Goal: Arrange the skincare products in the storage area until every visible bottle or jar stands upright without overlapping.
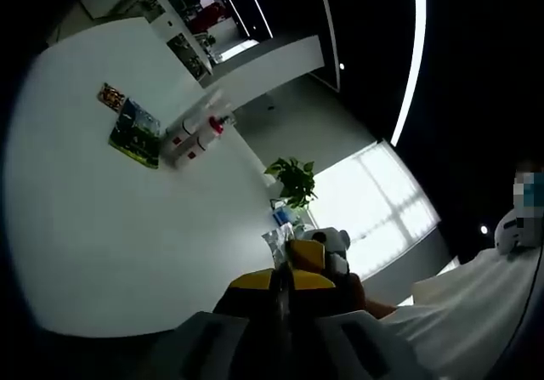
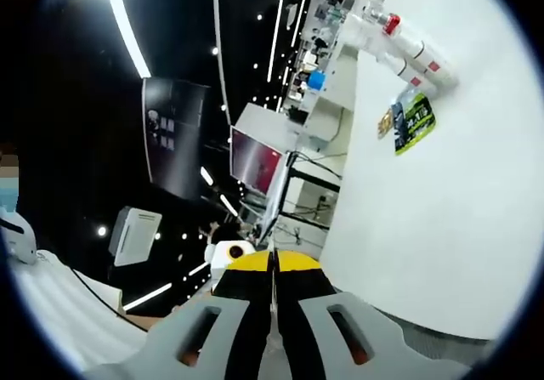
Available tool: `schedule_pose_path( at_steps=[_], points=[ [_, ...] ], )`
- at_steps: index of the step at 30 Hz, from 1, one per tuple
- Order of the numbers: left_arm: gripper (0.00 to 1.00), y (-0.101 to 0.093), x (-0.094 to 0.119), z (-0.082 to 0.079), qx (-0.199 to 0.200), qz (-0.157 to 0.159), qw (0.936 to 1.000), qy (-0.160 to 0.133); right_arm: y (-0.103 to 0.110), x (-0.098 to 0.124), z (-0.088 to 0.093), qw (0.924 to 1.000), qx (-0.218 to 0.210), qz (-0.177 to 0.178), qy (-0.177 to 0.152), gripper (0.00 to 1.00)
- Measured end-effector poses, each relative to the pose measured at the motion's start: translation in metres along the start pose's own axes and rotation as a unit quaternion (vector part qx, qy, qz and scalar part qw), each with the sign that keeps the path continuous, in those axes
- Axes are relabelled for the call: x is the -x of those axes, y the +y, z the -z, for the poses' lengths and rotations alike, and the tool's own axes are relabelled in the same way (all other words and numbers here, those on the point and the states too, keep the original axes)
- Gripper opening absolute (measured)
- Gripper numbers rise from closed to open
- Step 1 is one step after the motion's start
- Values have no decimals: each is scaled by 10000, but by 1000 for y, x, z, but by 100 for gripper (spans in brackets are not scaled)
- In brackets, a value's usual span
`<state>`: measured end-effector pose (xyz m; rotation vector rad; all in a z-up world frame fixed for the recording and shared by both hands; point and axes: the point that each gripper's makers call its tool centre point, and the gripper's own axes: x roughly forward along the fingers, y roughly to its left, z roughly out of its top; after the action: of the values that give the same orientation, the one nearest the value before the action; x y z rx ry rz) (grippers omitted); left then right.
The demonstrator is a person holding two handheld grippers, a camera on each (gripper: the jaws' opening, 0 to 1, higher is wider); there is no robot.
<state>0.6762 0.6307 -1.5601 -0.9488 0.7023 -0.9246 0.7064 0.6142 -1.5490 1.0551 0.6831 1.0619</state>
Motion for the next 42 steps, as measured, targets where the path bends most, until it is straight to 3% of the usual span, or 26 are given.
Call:
schedule_pose_path(
  at_steps=[7, 9, 12, 23, 28, 35, 37, 38, 42],
  points=[
    [1, -1, 3, -1, -72, -14, 10000, -24, 3, -3, 2, 9994, 311, 84, 89, 1],
    [1, -2, 5, -6, 36, 52, 9998, -162, 3, -2, 8, 9974, 638, 157, 279, 2],
    [1, -2, 8, -11, 78, 53, 9996, -284, 6, -4, 12, 9959, 790, 169, 395, 3],
    [2, -7, 5, -11, -59, -321, 9994, -137, 12, -2, 12, 9929, 1083, 172, 460, 0],
    [3, -5, 11, -13, 138, -416, 9989, -134, 16, -6, 13, 9902, 1312, 160, 461, 0],
    [2, -3, 23, -23, 258, -431, 9979, -397, 18, -8, 9, 9924, 1172, 97, 366, 0],
    [1, -7, 25, -23, 260, -369, 9983, -363, 20, -11, 11, 9918, 1210, 39, 400, 0],
    [1, -6, 26, -24, 54, -431, 9984, -362, 21, -12, 12, 9916, 1230, 38, 409, 0],
    [1, -5, 29, -27, 175, -399, 9984, -365, 22, -16, 11, 9915, 1233, 12, 404, 0]
  ],
)
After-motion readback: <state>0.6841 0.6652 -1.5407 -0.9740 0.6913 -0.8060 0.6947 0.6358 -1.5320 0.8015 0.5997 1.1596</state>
